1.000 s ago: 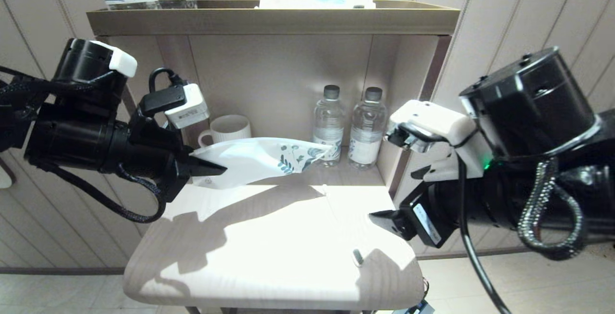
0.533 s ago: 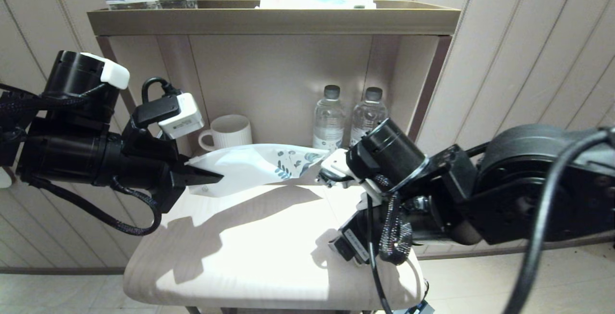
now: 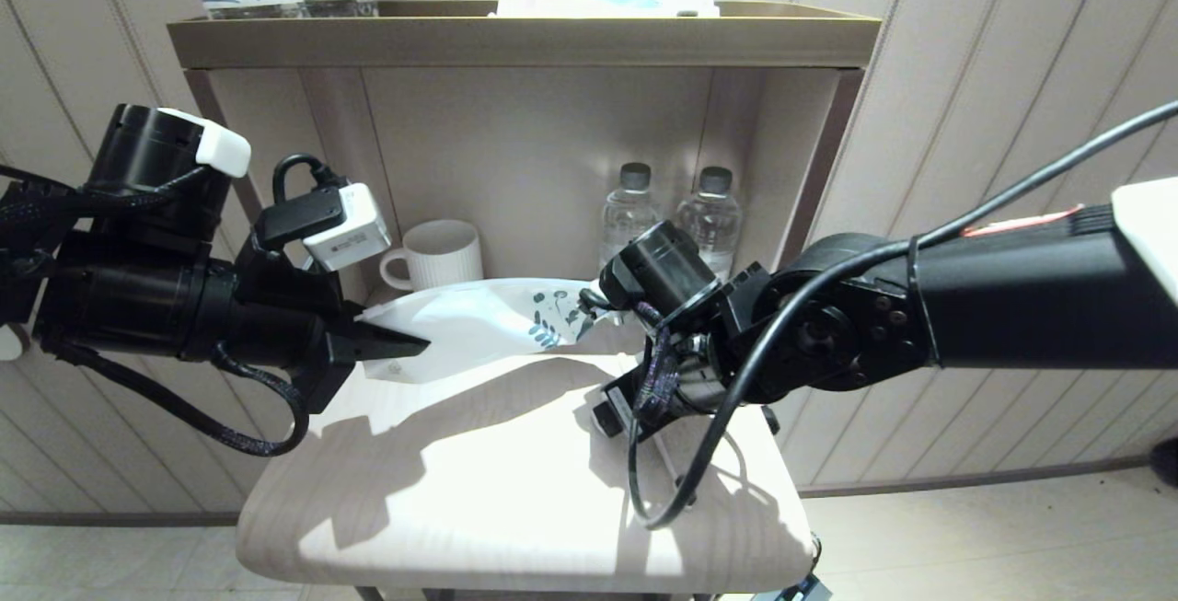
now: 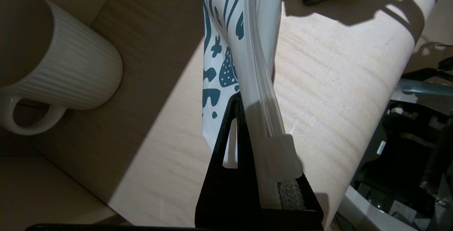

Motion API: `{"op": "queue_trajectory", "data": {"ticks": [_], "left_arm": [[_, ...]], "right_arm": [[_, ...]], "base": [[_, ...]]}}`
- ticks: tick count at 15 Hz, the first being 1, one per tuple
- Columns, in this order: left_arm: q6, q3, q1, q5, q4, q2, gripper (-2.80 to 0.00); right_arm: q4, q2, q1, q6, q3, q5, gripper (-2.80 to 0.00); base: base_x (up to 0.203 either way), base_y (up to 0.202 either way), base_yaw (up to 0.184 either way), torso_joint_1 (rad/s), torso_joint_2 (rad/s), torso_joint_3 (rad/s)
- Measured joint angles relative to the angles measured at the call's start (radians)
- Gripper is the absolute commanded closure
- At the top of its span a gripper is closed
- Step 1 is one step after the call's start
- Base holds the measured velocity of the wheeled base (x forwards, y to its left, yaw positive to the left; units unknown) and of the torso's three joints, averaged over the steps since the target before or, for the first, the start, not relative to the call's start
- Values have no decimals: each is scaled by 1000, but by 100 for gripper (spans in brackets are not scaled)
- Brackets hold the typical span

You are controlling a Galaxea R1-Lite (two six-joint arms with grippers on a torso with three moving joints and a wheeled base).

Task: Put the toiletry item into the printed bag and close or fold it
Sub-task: Pick up a toothbrush

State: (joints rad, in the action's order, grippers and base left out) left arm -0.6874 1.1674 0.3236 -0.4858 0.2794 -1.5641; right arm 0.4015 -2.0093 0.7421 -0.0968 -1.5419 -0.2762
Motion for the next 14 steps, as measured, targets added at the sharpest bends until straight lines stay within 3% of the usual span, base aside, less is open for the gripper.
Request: {"op": "queue_trajectory", "data": {"ticks": [6, 7, 9, 10, 14], "left_arm": [[1, -1, 1, -1, 0, -7, 0], [1, -1, 1, -1, 0, -7, 0], [1, -1, 1, -1, 0, -7, 0], [1, -1, 1, -1, 1, -7, 0], [1, -2, 2, -2, 1, -6, 0]], "right_arm": [[-1, -44, -10, -110, -8, 2, -280], [-4, -47, -10, -113, -2, 2, 0], [-8, -50, -9, -115, 8, 5, 0], [-8, -50, -9, -115, 12, 4, -280], [-6, -47, -10, -114, 24, 2, -280]], "base": [[0, 0, 0, 0, 0, 0], [0, 0, 0, 0, 0, 0], [0, 0, 0, 0, 0, 0], [0, 0, 0, 0, 0, 0], [0, 0, 0, 0, 0, 0]]}}
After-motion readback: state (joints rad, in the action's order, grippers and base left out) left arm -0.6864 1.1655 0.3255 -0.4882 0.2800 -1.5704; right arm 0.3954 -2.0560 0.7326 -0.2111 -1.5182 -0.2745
